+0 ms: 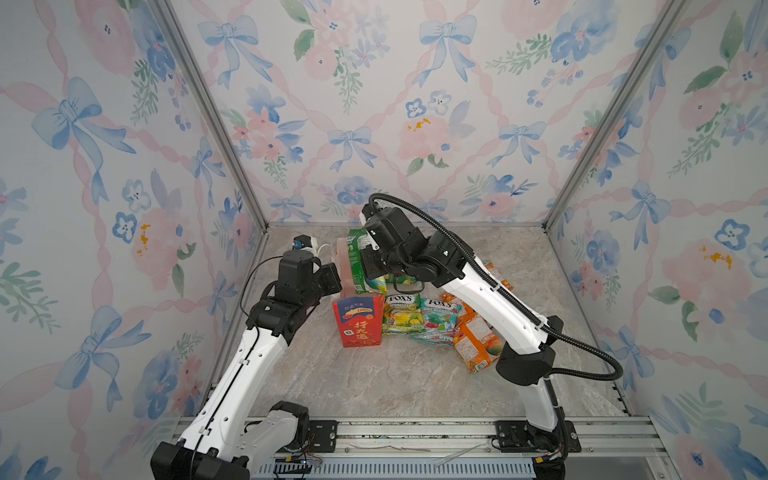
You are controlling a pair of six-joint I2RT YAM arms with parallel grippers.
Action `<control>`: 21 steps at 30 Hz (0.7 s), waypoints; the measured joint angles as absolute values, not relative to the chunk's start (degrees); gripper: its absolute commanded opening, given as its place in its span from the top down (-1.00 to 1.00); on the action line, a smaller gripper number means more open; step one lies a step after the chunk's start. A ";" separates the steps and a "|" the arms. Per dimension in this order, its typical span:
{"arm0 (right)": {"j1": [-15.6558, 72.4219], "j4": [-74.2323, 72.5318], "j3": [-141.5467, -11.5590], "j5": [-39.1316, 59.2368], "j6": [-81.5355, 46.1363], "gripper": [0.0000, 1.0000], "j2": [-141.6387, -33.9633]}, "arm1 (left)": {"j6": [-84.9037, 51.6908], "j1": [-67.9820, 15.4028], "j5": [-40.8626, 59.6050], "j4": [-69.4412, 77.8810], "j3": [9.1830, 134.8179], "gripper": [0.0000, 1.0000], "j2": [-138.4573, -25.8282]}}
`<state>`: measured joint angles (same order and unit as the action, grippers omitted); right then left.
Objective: Place the snacks into the paper bag
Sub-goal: 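Lower the green packet into the bag opening held by the left gripper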
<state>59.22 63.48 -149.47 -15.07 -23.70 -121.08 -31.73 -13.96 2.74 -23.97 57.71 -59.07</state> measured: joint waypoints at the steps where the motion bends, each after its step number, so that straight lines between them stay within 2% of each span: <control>1: 59.22 63.48 -149.47 -15.07 -23.86 1.00 -121.43 | -31.75 -13.96 2.83 -23.83 57.63 1.00 -59.07; 9: 59.20 63.55 -149.47 -15.03 -24.58 1.00 -123.92 | -31.73 -13.96 2.87 -23.68 57.60 1.00 -59.05; 11: 59.20 63.53 -149.47 -15.05 -24.69 0.89 -123.96 | -31.75 -13.96 2.90 -23.70 57.58 1.00 -59.00; 14: 59.20 63.55 -149.47 -15.05 -24.71 0.92 -123.96 | -31.73 -13.96 3.05 -23.70 57.58 1.00 -58.92; 16: 59.20 63.53 -149.47 -15.05 -24.75 0.65 -123.96 | -31.75 -13.96 3.07 -23.70 57.58 1.00 -58.92; 21: 59.02 63.42 -149.47 -15.07 -25.10 0.54 -123.96 | -31.75 -13.96 3.09 -23.66 57.58 1.00 -58.92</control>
